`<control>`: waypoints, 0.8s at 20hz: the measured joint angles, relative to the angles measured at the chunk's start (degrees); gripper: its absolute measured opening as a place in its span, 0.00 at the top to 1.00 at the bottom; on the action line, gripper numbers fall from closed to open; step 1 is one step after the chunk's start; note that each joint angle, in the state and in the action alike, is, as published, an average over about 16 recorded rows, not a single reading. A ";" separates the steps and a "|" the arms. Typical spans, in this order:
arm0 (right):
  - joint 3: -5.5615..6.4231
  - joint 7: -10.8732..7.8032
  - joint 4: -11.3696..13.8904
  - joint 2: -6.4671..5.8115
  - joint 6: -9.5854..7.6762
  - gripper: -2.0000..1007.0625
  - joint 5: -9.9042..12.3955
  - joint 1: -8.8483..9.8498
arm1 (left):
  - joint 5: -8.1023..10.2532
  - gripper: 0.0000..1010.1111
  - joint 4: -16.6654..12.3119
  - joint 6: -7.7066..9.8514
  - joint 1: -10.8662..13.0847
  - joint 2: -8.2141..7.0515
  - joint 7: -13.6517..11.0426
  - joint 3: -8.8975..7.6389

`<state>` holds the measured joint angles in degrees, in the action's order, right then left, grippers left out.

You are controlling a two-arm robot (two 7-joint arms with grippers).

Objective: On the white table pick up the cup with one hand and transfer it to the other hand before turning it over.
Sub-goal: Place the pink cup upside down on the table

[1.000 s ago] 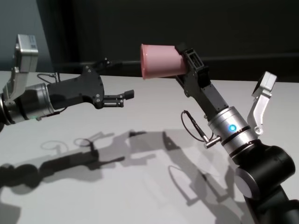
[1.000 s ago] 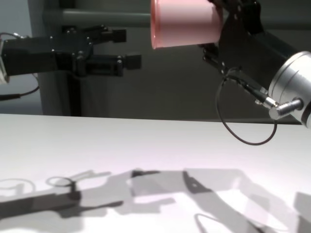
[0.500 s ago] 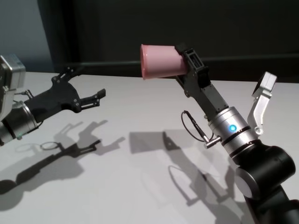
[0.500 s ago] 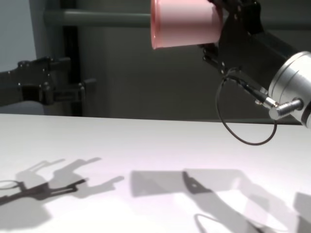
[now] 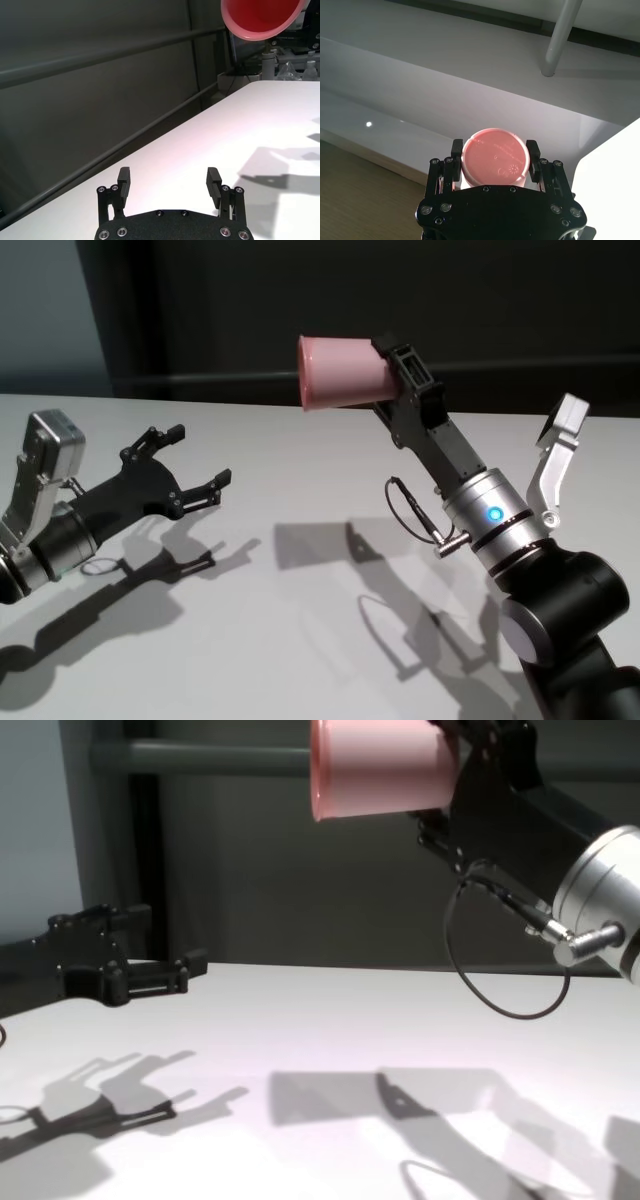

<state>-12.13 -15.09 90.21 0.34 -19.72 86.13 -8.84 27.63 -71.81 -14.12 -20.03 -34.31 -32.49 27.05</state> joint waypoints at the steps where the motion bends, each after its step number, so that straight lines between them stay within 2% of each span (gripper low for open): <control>1: 0.00 0.00 0.00 0.00 0.00 0.27 0.00 0.00 | -0.10 0.01 0.13 -0.09 0.45 0.26 0.40 -0.13; 9: 0.00 0.00 0.00 0.00 0.00 0.27 0.00 0.00 | 0.52 0.01 0.92 -0.55 3.46 1.78 2.02 -1.48; 16: 0.00 0.00 0.00 0.00 0.00 0.27 0.00 0.00 | 1.13 0.01 1.27 -0.71 4.45 2.17 2.01 -2.14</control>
<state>-12.13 -15.09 90.21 0.34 -19.72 86.13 -8.84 28.76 -70.54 -14.84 -15.58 -32.14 -30.48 24.91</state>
